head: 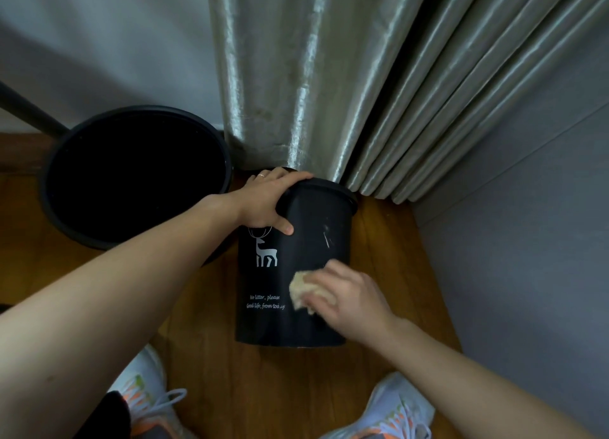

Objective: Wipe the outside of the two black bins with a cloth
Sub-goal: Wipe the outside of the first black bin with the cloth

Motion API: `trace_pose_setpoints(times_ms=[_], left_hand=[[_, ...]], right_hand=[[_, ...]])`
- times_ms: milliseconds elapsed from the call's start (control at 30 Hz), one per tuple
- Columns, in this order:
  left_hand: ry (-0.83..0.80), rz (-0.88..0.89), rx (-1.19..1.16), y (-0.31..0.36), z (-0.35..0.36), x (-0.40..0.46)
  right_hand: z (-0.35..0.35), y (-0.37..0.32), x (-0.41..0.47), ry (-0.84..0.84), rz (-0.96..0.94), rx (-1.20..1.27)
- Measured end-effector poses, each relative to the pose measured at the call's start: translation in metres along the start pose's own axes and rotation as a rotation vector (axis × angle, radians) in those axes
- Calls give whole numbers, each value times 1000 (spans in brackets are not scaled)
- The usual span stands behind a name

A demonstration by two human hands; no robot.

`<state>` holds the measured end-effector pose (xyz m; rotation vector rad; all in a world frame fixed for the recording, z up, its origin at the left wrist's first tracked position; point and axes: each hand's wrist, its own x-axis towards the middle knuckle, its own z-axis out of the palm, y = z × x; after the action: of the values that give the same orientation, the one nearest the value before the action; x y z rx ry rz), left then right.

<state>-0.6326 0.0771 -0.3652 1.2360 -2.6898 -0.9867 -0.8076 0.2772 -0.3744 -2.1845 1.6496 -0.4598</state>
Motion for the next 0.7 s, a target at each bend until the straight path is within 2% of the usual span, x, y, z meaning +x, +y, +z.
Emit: trace_pose_setpoints(times_ms=[67, 133, 233, 300, 367, 533, 600, 700], left_hand=[[0, 9, -5, -1, 0, 0], [2, 11, -4, 0, -1, 0], [3, 7, -3, 2, 0, 0], [-1, 7, 6, 3, 1, 0], [-4, 0, 5, 2, 1, 0], [-6, -1, -17, 2, -1, -1], [-2, -2, -21, 3, -1, -1], [-3, -1, -27, 3, -2, -2]], right_hand=[[4, -2, -13, -58, -112, -39], [2, 2, -8, -49, -136, -69], [-6, 7, 11, 74, 43, -66], [-5, 8, 13, 96, 99, -52], [0, 6, 1, 85, 25, -25], [8, 9, -28, -118, -225, -42], [3, 12, -16, -36, -168, -32], [1, 12, -2, 108, 62, 20]])
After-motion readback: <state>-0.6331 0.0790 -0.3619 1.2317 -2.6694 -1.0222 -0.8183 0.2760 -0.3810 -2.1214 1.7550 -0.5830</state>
